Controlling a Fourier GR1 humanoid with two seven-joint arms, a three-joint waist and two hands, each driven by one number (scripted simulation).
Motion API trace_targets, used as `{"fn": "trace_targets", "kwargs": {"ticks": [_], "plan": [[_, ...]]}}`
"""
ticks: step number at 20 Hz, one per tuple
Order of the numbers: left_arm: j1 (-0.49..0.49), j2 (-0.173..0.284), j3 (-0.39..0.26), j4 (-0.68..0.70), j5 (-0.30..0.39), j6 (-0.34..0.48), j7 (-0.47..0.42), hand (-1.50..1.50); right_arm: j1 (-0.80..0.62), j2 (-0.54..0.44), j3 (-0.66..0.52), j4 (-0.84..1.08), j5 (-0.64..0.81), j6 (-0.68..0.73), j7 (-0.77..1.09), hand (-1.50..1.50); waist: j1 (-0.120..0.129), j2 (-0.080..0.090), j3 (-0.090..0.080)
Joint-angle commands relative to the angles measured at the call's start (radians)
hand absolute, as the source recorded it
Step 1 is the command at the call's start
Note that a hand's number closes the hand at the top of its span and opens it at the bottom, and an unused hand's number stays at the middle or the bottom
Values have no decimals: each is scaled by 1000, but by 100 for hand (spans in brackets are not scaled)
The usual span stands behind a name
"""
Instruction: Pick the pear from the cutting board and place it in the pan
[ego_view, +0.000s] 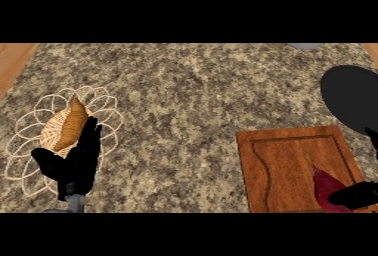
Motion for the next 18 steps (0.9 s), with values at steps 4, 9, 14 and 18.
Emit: {"fn": "trace_targets", "kwargs": {"ticks": [4,9,14,18], "plan": [[0,-34,-9,74,3,5,24,0,-89,1,24,113,-215,228,161,-150,-18,8,-7],[55,-28,-18,16,-8,14,49,0,-96,27,57,88,-248,198,202,-150,-29,-1,-6],[44,-45,-13,34,-18,18,37,0,-139,33,60,112,-199,158,189,-150,-33,-1,-5],[83,-17,0,-21,2,-20,59,0,-131,51,63,136,-149,139,130,-150,-28,-1,-5]]}}
